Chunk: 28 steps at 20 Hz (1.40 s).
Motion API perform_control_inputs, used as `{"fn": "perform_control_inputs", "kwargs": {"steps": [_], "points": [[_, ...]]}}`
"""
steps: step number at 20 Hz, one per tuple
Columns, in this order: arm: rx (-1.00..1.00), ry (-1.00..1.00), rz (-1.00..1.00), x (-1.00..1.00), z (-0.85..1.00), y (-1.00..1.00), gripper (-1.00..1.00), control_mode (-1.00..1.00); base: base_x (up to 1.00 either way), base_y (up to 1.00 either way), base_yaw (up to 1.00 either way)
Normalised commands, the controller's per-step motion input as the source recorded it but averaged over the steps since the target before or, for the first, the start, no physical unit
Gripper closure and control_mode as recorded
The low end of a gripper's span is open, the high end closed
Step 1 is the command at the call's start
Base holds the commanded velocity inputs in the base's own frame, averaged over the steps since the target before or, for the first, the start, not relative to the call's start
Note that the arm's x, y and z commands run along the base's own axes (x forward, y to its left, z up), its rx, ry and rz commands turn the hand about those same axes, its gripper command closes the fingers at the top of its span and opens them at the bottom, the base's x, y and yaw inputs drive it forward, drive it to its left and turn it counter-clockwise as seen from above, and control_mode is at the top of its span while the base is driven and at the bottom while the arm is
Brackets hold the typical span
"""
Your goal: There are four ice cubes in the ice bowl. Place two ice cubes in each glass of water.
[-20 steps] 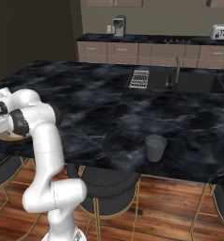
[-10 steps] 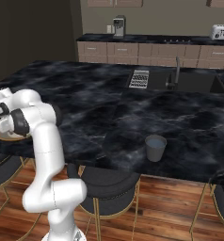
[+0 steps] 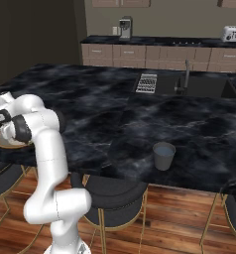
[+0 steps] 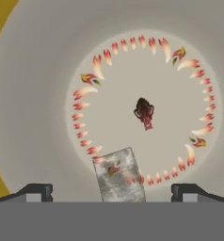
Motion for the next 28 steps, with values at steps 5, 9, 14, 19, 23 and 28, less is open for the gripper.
{"fn": "perform_control_inputs", "kwargs": {"steps": [5, 9, 14, 19, 23, 28], "points": [[0.0, 0.03, 0.19, 0.01, 0.0, 0.0, -1.0, -1.0, 0.0, 0.0, 0.0], [-0.01, 0.04, 0.17, 0.0, -0.02, 0.0, -1.0, -1.0, 0.0, 0.0, 0.0], [-0.03, 0.03, 0.11, 0.0, -0.1, 0.01, -1.0, -1.0, 0.0, 0.0, 0.0], [-0.05, 0.01, 0.05, 0.0, -0.02, 0.0, -1.0, -1.0, 0.0, 0.0, 0.0], [-0.05, 0.03, 0.03, 0.03, -0.1, 0.0, -1.0, -1.0, 0.0, 0.0, 0.0], [-0.03, 0.05, 0.0, 0.09, -0.11, 0.0, -1.0, -1.0, 0.0, 0.0, 0.0]]}}
